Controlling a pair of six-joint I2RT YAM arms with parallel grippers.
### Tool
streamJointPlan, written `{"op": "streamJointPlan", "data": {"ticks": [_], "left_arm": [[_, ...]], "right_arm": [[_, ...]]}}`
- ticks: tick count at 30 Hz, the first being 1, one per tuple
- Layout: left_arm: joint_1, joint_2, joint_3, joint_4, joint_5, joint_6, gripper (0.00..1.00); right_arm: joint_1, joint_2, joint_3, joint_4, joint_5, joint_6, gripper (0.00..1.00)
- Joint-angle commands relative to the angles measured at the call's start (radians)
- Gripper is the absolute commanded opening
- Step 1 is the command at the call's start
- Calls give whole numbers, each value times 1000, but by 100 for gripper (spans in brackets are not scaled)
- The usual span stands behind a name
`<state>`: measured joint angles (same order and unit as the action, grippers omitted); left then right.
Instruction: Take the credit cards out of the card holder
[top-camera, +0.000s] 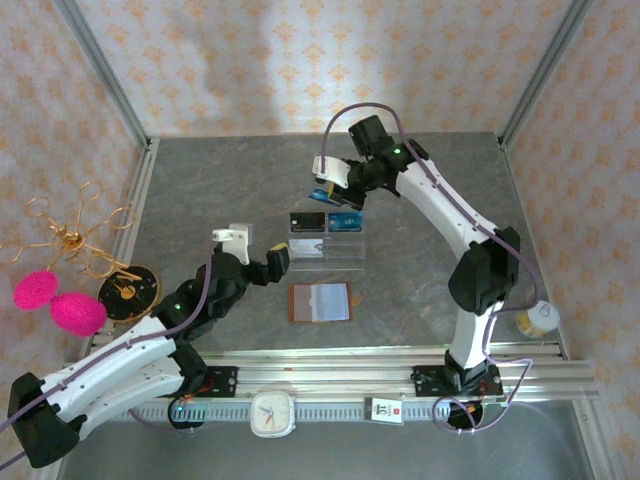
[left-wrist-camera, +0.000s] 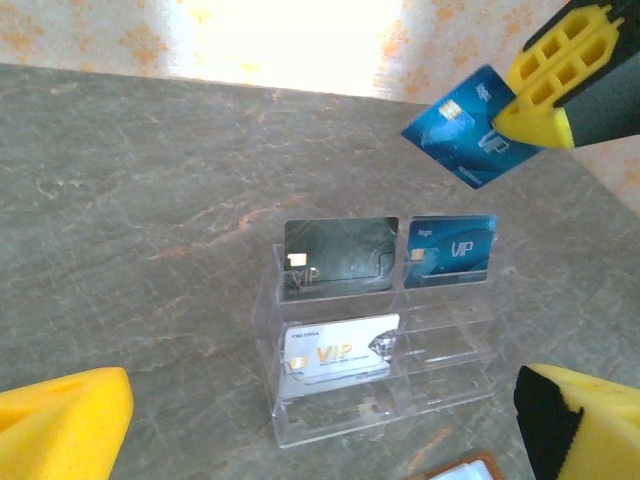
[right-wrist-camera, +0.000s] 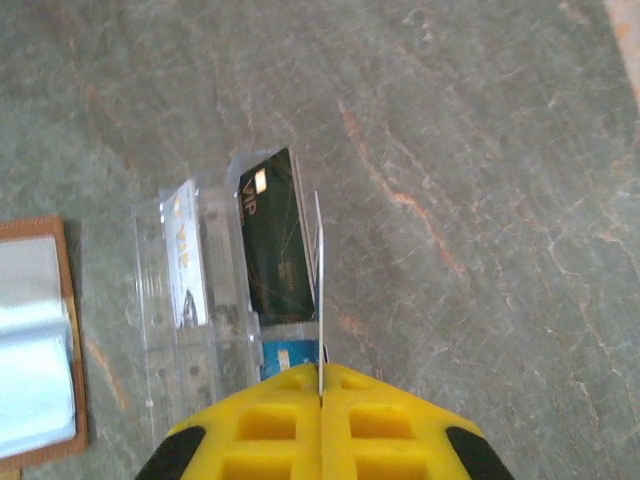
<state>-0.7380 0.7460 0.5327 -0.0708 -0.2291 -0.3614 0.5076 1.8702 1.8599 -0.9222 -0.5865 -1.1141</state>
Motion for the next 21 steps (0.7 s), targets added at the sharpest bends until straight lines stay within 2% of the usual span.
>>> {"op": "streamJointPlan", "data": {"ticks": [1, 9, 21], "left_arm": [[10, 11, 40, 26, -46, 73, 99], [22, 83, 62, -7, -48, 64, 99], [31, 128, 84, -26, -42, 59, 99]], "right_arm": [[-21, 32, 42, -144, -29, -123, 0], [-58, 48, 34, -187, 0, -186, 0], [-69, 70, 5, -159, 57, -231, 0]]}}
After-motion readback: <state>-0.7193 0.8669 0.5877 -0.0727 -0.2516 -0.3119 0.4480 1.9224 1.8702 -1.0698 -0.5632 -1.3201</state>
